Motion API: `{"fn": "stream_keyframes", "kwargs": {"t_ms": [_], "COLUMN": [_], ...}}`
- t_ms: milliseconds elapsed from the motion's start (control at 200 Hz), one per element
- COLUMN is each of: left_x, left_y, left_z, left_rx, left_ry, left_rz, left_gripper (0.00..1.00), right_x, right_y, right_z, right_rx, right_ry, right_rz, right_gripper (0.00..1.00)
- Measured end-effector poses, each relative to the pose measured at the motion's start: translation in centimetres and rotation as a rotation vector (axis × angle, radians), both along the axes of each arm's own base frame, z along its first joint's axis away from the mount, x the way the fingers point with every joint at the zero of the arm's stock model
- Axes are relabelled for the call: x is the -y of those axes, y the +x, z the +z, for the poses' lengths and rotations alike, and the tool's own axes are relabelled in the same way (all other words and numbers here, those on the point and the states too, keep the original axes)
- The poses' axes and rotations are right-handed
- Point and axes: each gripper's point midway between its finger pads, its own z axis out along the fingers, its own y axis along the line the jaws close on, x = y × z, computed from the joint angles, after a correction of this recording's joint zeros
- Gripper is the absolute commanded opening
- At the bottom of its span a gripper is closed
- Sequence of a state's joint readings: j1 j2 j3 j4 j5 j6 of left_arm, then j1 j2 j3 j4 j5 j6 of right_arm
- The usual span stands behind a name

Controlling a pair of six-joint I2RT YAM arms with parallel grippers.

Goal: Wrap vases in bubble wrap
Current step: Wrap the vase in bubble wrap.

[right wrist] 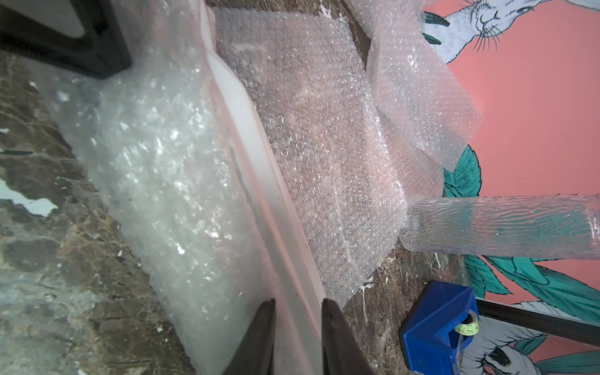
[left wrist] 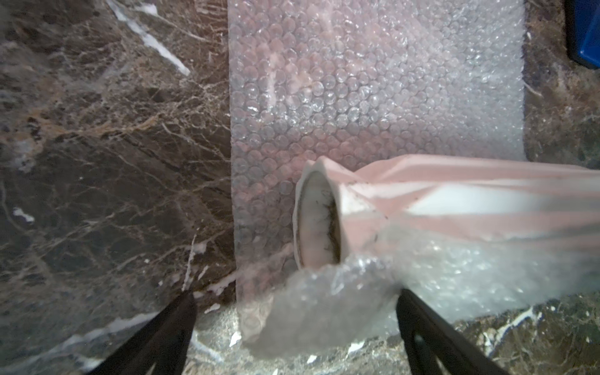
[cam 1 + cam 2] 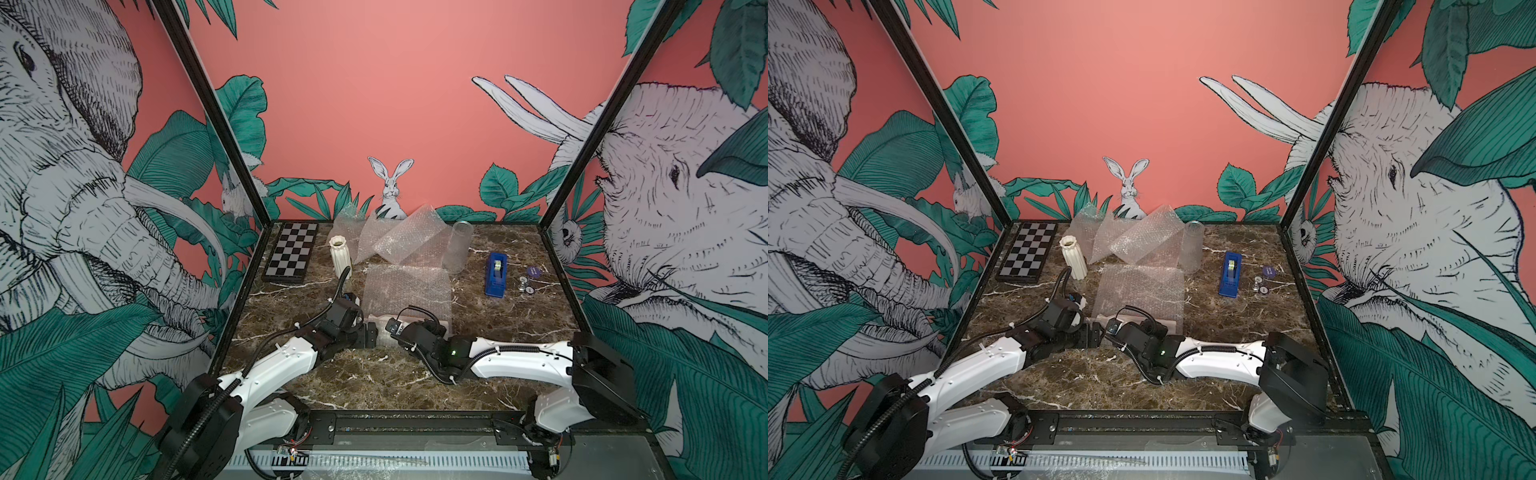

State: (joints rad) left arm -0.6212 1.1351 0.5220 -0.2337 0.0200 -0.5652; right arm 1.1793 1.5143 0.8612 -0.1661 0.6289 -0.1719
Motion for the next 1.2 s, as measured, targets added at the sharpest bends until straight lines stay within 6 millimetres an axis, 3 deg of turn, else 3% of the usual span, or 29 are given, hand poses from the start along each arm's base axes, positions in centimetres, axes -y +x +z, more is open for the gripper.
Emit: {"fn": "stream_keyframes", "kwargs": {"t_ms": [155,370,525,740,1065,1200], "left_x": [0.1,0.3,0.5,0.7,1.0,1.3], "left_y": [0.4,1.0,1.5,1.9,2.4,2.7], "left_z": [0.1,0.4,0.5,0.6,0.8,1.1], "left_rx": [0.001,0.007,0.007,0.007,0.009,0.015], "left_ry": [0.008,0.014,0.018,0.024,0.029,0.028], "left_rz": [0.006,0.012,0.014,0.017,0.013,0.012], "left_gripper": [0.97,0.97,0.97,0.96,0.96,0.96], "right_x": [0.2,0.1,-0.2,-1.1,-1.5,-1.1], "right_y": [0.0,-0.9,-2.8,-4.9,-3.4,-2.4], "right_z": [1.2,3.7,2.8,-0.2,-1.6,-1.7], "right_rx": [0.015,0.016,-0.036,-0.088,-0.053,-0.050], "right_ry": [0.020,0.095,0.100,0.034,-0.017,-0.013], "right_rz": [0.006,0.063,0.167,0.298,0.316,0.295], "right_gripper": [0.46,0.76,0.84,0.87,0.90,0.83]}}
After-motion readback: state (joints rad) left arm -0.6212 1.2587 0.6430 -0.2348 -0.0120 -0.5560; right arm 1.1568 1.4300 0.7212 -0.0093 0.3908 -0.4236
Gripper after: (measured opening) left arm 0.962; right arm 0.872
